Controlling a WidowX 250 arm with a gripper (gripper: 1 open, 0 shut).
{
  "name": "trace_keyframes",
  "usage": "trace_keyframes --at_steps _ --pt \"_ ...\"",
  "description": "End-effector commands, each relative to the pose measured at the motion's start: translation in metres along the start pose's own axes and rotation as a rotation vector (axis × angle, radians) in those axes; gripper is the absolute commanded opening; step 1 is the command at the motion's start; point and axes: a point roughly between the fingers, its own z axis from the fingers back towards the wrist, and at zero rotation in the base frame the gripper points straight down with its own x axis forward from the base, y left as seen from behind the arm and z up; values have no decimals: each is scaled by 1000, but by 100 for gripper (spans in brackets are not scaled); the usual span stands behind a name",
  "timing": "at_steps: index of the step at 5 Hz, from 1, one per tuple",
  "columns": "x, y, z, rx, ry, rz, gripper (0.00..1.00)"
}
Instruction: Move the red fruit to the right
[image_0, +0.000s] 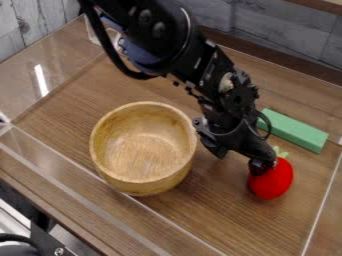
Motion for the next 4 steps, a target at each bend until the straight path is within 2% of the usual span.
trace_keyframes --at_steps 1,2,3,4 --pt "8 0 8 4 -23 4 0" --pt "6 -3 7 0 -12 -19 100" --pt "4 -4 6 -3 -2 -40 0" --pt "4 -6 5 -8 9 -68 100"
